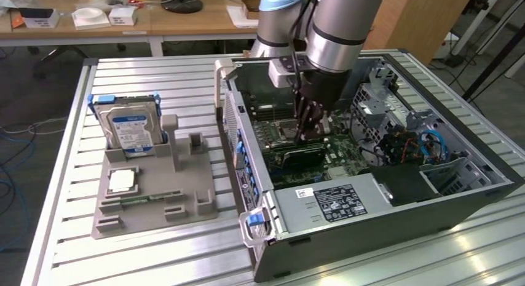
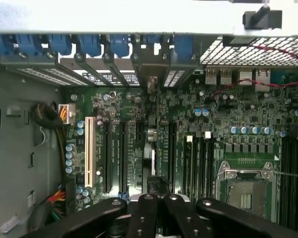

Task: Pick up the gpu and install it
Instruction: 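Press down on the gpu until it lock into place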

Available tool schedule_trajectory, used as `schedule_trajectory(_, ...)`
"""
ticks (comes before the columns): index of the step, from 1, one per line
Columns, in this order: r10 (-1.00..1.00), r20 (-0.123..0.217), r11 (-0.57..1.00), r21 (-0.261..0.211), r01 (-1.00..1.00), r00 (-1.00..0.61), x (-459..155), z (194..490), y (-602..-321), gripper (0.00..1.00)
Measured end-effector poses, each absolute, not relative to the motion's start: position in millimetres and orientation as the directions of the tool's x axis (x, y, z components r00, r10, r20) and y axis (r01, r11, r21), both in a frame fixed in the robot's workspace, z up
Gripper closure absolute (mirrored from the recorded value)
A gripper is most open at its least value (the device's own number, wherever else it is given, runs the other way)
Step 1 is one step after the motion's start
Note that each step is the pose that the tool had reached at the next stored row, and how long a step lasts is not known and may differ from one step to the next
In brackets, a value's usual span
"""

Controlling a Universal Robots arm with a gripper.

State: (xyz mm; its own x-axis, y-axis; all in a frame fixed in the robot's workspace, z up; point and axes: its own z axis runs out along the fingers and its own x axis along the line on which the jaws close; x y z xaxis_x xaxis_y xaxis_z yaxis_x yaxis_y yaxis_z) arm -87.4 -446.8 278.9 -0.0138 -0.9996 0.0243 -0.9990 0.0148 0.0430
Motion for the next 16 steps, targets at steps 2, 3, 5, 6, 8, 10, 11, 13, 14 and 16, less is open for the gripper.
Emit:
schedule_trajectory(2,-1.000,0.025,0.015,0.043,-0.999,-0.014,-86,276,-447,0.89)
schedule_trajectory(3,-1.000,0.024,0.015,0.043,-0.999,-0.014,-85,275,-447,0.89)
schedule_trajectory(5,-1.000,0.024,0.015,0.043,-0.999,-0.014,-84,273,-448,0.89)
schedule_trajectory(6,-1.000,0.025,0.015,0.043,-0.999,-0.014,-83,271,-448,0.89)
schedule_trajectory(8,-1.000,0.025,0.015,0.043,-0.999,-0.014,-83,269,-448,0.89)
schedule_trajectory(10,-0.999,0.030,0.015,0.043,-0.999,-0.014,-83,267,-448,0.89)
schedule_trajectory(11,-0.999,0.034,0.015,0.043,-0.999,-0.014,-83,266,-448,0.89)
schedule_trajectory(13,-0.999,0.034,0.015,0.043,-0.999,-0.014,-83,266,-448,0.89)
schedule_trajectory(14,-0.999,0.034,0.015,0.042,-0.999,-0.014,-83,265,-448,0.89)
schedule_trajectory(16,-0.999,0.035,0.015,0.042,-0.999,-0.014,-83,263,-448,0.89)
